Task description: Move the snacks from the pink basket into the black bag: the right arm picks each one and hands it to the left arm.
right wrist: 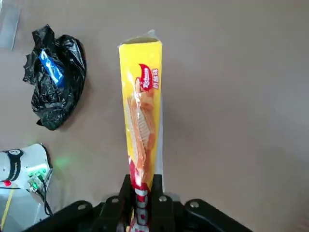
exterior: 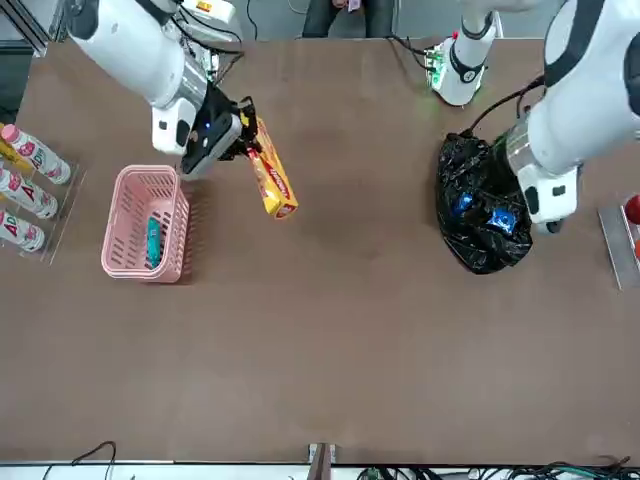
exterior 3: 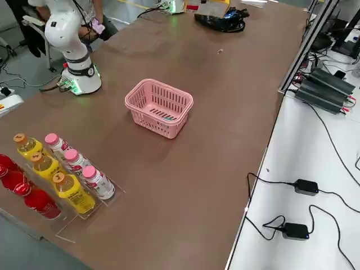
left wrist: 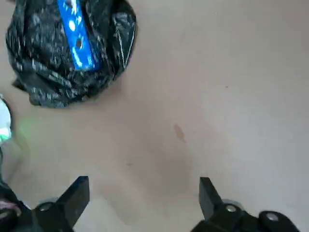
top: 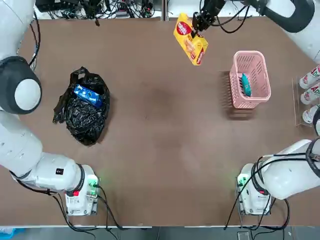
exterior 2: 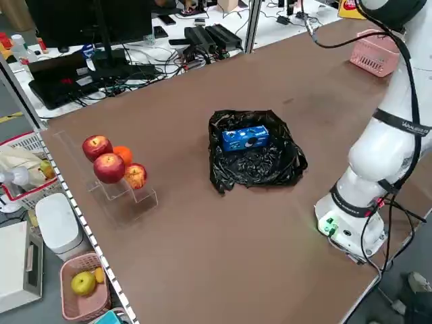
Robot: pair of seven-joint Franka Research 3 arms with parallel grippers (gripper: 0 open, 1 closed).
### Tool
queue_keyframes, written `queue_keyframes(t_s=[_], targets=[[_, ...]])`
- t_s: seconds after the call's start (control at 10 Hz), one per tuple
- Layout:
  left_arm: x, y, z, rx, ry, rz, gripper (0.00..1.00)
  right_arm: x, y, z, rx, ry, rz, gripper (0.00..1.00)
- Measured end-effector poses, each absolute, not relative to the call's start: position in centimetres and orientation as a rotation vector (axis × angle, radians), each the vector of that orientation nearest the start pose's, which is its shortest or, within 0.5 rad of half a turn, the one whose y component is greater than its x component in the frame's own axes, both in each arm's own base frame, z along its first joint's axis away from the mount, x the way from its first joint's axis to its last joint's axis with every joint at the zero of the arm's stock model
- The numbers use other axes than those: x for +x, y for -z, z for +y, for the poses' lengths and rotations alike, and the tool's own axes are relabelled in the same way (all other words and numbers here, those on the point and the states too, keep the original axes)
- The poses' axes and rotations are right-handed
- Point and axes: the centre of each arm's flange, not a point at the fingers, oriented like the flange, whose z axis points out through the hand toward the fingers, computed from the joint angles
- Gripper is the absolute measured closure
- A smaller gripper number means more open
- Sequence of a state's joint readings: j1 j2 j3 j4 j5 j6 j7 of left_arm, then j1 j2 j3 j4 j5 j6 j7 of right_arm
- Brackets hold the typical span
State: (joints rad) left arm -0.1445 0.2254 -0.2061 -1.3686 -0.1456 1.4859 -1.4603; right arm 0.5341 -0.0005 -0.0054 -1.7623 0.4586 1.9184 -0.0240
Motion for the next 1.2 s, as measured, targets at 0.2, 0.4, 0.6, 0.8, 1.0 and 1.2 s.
queue_keyframes(t_s=[0.2, 0.4, 0.6, 0.8, 1.0, 1.2], targets=[[56.2, -58.1, -24.6, -2.657, -0.379, -1.687, 0.0, 47.8, -57.6, 34.9, -2.608, 0.054, -0.549, 0.81], [55.3, -56.8, -27.8, -2.653, -0.401, -1.648, 0.0, 47.1, -58.3, 37.2, -2.602, 0.05, -0.532, 0.81], [54.9, -57.5, -29.0, -2.686, -0.393, -1.624, 0.0, 47.5, -58.3, 37.4, -2.603, 0.05, -0.524, 0.81], [54.7, -59.5, -30.4, -2.751, -0.352, -1.619, 0.0, 47.6, -58.3, 37.4, -2.605, 0.051, -0.507, 0.81], [55.1, -60.6, -32.7, -2.874, -0.276, -1.618, 0.0, 47.2, -58.4, 38.0, -2.601, 0.057, -0.512, 0.81], [55.3, -58.9, -36.5, -3.003, -0.235, -1.521, 0.0, 47.0, -58.3, 38.5, -2.598, 0.06, -0.517, 0.81]])
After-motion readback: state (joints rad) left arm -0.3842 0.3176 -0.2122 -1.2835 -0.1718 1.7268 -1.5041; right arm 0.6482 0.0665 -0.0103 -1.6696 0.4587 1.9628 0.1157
